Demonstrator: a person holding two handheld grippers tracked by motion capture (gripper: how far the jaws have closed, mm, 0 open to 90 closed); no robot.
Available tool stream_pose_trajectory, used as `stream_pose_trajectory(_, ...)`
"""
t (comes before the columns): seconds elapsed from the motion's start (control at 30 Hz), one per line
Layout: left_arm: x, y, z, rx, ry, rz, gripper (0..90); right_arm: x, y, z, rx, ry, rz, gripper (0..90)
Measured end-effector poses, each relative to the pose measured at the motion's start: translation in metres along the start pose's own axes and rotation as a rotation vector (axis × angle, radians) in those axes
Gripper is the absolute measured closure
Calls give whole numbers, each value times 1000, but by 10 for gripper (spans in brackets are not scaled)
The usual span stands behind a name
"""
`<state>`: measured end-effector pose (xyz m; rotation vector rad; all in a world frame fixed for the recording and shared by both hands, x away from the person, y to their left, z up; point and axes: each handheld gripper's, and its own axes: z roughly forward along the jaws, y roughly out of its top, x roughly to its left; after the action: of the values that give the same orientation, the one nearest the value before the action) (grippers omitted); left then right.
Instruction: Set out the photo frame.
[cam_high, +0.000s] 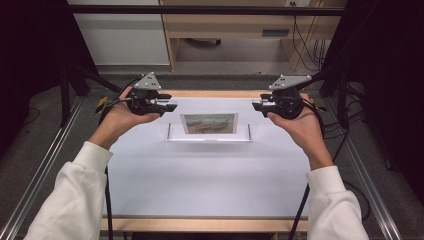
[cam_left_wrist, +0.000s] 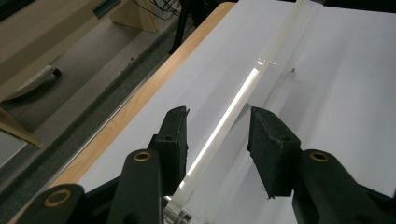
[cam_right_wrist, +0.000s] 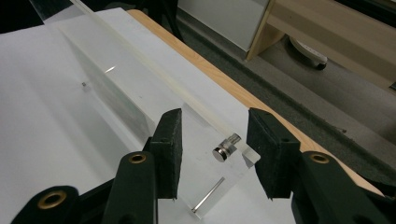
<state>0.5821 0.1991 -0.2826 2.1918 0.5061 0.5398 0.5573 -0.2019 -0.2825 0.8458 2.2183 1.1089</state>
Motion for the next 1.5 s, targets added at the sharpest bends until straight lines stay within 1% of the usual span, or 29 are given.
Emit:
stream_pose_trajectory(0.07, 2, 0, -2, -43, 26, -18, 539, -2, 1, 2, -4, 0, 4, 570)
stream_pose_trajectory(0.13, 4, 1, -7, -93, 31, -38, 492, -4, 1, 3, -11, -2, 0, 575)
stream_pose_trajectory(0.17, 4, 2, -11, -115, 37, -42, 479, -5, 1, 3, -15, -5, 2, 580)
stream_pose_trajectory(0.2, 3, 2, -14, -130, 53, -41, 469, -7, 1, 4, -17, -6, 3, 585)
stream_pose_trajectory(0.27, 3, 3, -18, -136, 66, -49, 431, -9, 1, 6, -21, -8, 8, 586)
stream_pose_trajectory(0.37, 0, 1, -25, -148, 110, -53, 396, -12, 2, 8, -33, -5, 15, 586)
stream_pose_trajectory(0.43, -2, -3, -28, -162, 132, -82, 358, -15, 2, 10, -42, -6, 12, 587)
stream_pose_trajectory(0.5, -3, -7, -31, -177, 138, -99, 329, -16, 2, 12, -41, -8, 19, 587)
stream_pose_trajectory(0.57, -4, -13, -35, -179, 145, -119, 309, -17, 3, 13, -41, -11, 22, 587)
stream_pose_trajectory(0.6, -5, -16, -36, -180, 158, -134, 297, -18, 3, 14, -42, -11, 19, 587)
stream_pose_trajectory(0.63, -7, -21, -38, -183, 167, -153, 276, -19, 4, 15, -43, -12, 22, 587)
stream_pose_trajectory(0.7, -10, -28, -41, -193, 179, -172, 224, -20, 5, 17, -43, -16, 23, 586)
stream_pose_trajectory(0.73, -12, -32, -42, -187, 185, -178, 210, -21, 5, 17, -44, -16, 24, 586)
stream_pose_trajectory(0.8, -18, -42, -44, -176, 183, -191, 180, -22, 5, 19, -45, -18, 29, 586)
stream_pose_trajectory(0.93, -32, -60, -45, -158, 179, -215, 166, -28, 5, 23, -61, -9, 46, 586)
stream_pose_trajectory(1.03, -43, -74, -44, -136, 176, -212, 156, -30, 5, 26, -70, -12, 62, 586)
stream_pose_trajectory(1.07, -45, -77, -44, -131, 171, -213, 156, -31, 5, 27, -76, -14, 60, 586)
stream_pose_trajectory(1.2, -50, -90, -43, -122, 163, -226, 158, -33, 4, 30, -83, -17, 74, 587)
stream_pose_trajectory(1.37, -56, -103, -39, -94, 154, -248, 156, -38, 3, 33, -84, -23, 87, 602)
stream_pose_trajectory(1.47, -59, -108, -37, -86, 144, -246, 156, -39, 1, 35, -79, -37, 98, 608)
stream_pose_trajectory(1.5, -60, -109, -37, -85, 139, -244, 156, -39, 1, 35, -83, -34, 98, 605)
